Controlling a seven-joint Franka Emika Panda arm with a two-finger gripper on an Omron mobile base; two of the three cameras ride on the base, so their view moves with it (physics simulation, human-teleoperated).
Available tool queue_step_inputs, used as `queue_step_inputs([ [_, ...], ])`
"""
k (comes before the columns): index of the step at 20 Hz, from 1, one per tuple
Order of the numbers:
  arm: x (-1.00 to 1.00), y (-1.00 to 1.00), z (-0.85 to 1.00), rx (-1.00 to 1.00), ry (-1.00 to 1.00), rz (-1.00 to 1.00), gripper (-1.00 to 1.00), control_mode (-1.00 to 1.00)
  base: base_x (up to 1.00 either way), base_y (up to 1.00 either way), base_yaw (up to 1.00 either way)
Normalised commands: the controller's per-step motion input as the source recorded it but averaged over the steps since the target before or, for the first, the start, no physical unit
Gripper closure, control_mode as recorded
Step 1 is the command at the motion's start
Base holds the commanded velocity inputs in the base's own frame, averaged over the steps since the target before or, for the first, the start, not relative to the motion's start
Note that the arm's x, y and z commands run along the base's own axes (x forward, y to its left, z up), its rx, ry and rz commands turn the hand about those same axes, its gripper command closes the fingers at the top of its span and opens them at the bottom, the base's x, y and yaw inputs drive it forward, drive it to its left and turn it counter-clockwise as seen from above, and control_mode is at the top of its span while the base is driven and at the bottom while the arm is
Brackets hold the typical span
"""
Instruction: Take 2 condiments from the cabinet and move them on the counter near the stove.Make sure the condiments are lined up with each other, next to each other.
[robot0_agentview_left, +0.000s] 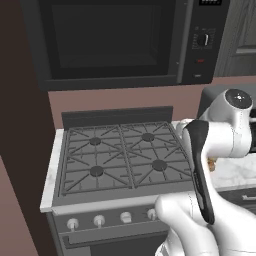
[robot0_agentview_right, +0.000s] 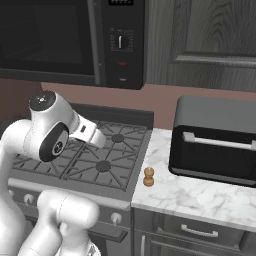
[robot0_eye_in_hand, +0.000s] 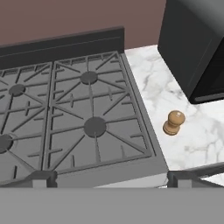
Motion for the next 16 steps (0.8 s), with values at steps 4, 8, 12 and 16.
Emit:
queue_step_inputs([
  [4, -0.01, 0.0, 0.27, 0.0, -0.06, 0.01, -1.0, -1.0, 0.0, 0.0, 0.0],
  [8, -0.15, 0.03, 0.27, 0.0, -0.22, 0.01, -1.0, -1.0, 0.0, 0.0, 0.0],
  [12, -0.21, 0.01, 0.16, -0.03, -0.32, 0.0, -1.0, -1.0, 0.0, 0.0, 0.0],
  [16, -0.28, 0.01, 0.2, -0.05, -0.22, 0.0, -1.0, -1.0, 0.0, 0.0, 0.0],
])
